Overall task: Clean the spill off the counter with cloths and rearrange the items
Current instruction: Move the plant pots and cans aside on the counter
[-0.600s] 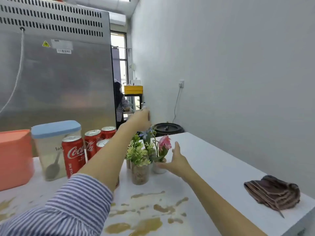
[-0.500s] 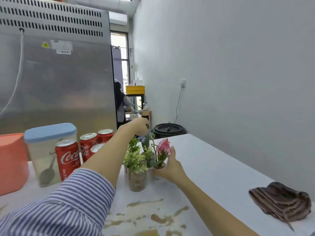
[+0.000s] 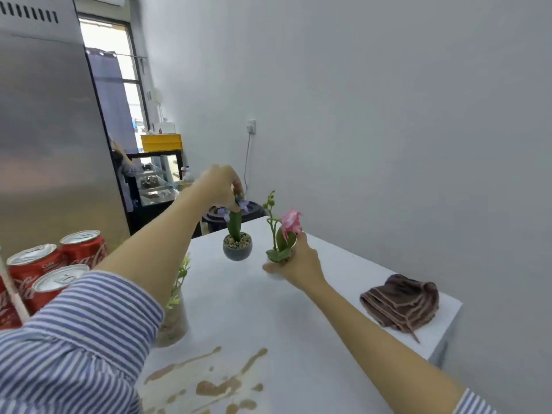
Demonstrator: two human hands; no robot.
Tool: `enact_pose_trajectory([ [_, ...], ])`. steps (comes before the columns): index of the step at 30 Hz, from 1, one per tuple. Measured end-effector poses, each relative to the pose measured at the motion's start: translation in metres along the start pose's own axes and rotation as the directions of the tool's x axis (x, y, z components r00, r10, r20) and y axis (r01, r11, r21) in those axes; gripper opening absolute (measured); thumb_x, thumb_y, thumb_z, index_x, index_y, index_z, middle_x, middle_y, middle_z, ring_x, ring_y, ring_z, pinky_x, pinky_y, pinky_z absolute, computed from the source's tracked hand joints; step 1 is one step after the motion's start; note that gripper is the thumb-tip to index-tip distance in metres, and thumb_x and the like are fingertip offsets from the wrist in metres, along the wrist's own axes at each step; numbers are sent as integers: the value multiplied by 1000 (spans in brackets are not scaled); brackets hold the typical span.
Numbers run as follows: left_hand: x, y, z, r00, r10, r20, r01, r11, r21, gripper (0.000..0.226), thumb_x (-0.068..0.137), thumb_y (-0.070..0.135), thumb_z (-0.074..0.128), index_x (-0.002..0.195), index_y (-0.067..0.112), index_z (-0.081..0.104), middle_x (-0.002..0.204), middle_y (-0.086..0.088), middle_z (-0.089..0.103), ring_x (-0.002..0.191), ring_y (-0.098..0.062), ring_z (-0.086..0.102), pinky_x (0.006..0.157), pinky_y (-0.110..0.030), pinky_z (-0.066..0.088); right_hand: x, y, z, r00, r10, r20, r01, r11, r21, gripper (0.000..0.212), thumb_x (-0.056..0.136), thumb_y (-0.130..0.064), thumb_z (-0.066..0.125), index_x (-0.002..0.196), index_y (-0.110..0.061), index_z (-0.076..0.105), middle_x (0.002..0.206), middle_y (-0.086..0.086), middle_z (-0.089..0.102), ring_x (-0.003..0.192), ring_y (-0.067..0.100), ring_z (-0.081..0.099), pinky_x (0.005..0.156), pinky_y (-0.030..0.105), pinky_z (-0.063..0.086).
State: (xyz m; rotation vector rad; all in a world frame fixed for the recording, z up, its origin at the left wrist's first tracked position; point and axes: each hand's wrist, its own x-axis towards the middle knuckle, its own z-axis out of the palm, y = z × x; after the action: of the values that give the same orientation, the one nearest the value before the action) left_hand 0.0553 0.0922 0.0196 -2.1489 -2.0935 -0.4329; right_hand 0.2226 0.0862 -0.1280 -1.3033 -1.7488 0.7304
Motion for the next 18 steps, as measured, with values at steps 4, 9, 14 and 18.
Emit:
enact_pose_trajectory([
  [4, 15, 64, 11, 992, 123, -2, -122, 988, -94, 26, 67, 13, 80, 92, 13, 73, 92, -6, 68, 83, -23, 61, 70, -29, 52, 2, 35, -61, 985, 95, -145, -106, 991, -76, 70, 68, -27, 80, 120, -9, 38, 113, 6, 63, 103, 28, 59, 81, 33, 50],
  [9, 27, 126, 47, 971, 235, 34, -228, 964, -139, 27, 72, 14, 77, 98, 11, 70, 96, -6, 68, 79, -18, 57, 64, -24, 43, -13, 73, -88, 963, 156, -221, -182, 978, -100, 65, 69, -25, 80, 116, -5, 40, 100, 5, 57, 93, 26, 56, 71, 29, 43],
  [14, 36, 158, 73, 955, 294, 35, -288, 949, -127, 31, 74, 15, 73, 104, 12, 67, 100, -6, 67, 79, -17, 54, 64, -24, 43, -15, 96, -90, 950, 167, -262, -183, 982, -36, 63, 68, -22, 80, 115, -5, 41, 102, 9, 66, 94, 28, 61, 72, 31, 47],
  [18, 45, 167, 78, 945, 323, 46, -318, 944, -92, 32, 78, 14, 69, 110, 12, 64, 102, -5, 68, 85, -20, 58, 68, -27, 47, -17, 93, -91, 950, 169, -263, -178, 984, -12, 81, 66, -22, 82, 127, -4, 33, 111, 10, 60, 100, 25, 59, 75, 28, 45],
])
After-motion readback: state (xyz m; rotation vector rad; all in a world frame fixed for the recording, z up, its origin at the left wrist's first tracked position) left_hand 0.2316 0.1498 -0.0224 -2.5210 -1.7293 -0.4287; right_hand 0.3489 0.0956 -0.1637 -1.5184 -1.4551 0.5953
